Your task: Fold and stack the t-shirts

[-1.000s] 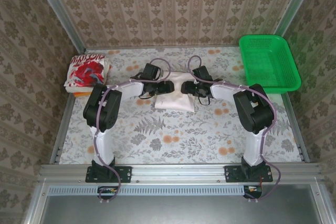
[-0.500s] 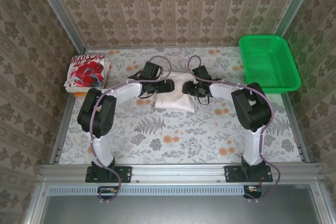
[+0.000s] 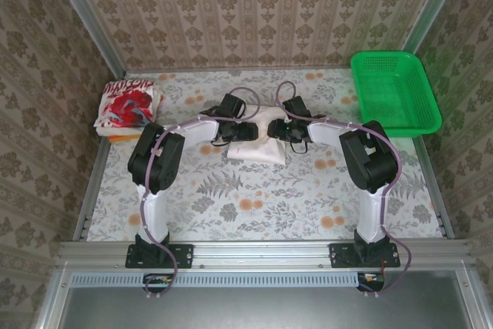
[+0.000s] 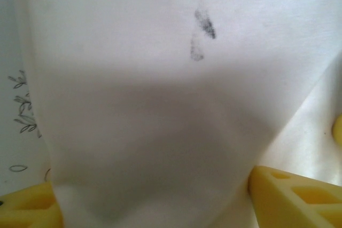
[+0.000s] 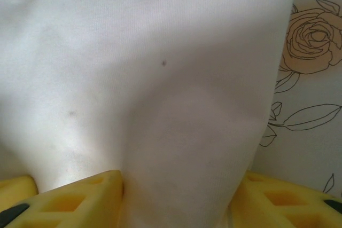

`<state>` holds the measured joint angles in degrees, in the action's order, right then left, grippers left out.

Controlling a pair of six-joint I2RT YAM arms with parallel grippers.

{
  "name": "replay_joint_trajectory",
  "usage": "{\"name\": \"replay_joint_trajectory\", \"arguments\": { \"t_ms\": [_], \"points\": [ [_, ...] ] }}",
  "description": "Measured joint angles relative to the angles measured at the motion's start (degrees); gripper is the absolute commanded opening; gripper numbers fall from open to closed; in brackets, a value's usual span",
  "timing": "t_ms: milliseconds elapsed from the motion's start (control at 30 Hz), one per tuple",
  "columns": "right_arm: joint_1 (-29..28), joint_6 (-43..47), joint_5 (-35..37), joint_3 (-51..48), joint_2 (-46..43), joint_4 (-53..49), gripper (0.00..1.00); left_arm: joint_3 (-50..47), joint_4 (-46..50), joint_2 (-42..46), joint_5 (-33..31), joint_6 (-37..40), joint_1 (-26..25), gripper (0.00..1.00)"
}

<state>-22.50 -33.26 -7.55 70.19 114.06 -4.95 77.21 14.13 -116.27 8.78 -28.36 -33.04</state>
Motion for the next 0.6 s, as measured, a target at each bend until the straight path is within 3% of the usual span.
{"name": "replay_joint_trajectory", "arguments": {
  "t_ms": [33, 133, 233, 400, 500, 600],
  "points": [
    [0.0, 0.0, -0.2, 0.0, 0.0, 0.0, 0.55, 0.2, -0.2, -0.3, 0.0, 0.0, -0.2, 0.54],
    [0.1, -0.2, -0.6, 0.0, 0.1, 0.2, 0.55, 1.1, -0.7, -1.4, 0.5, -0.3, -0.8, 0.21],
    [0.1, -0.2, -0.6, 0.0, 0.1, 0.3, 0.55, 1.7, -1.4, -1.6, 0.9, -0.4, -1.0, 0.00],
    [0.2, -0.1, -1.1, -0.3, 0.0, 0.9, 0.60, 1.3, -2.5, -1.6, 0.9, -0.5, -1.0, 0.00],
    [0.3, 0.4, -2.0, -2.2, -1.4, 3.0, 0.83, 0.4, -3.3, -1.1, 0.4, 0.7, -1.0, 0.00],
    [0.3, 1.4, -2.4, -5.7, -4.8, 5.2, 0.98, -1.0, -3.9, 0.1, -0.4, 3.1, -0.9, 0.00]
  ]
}}
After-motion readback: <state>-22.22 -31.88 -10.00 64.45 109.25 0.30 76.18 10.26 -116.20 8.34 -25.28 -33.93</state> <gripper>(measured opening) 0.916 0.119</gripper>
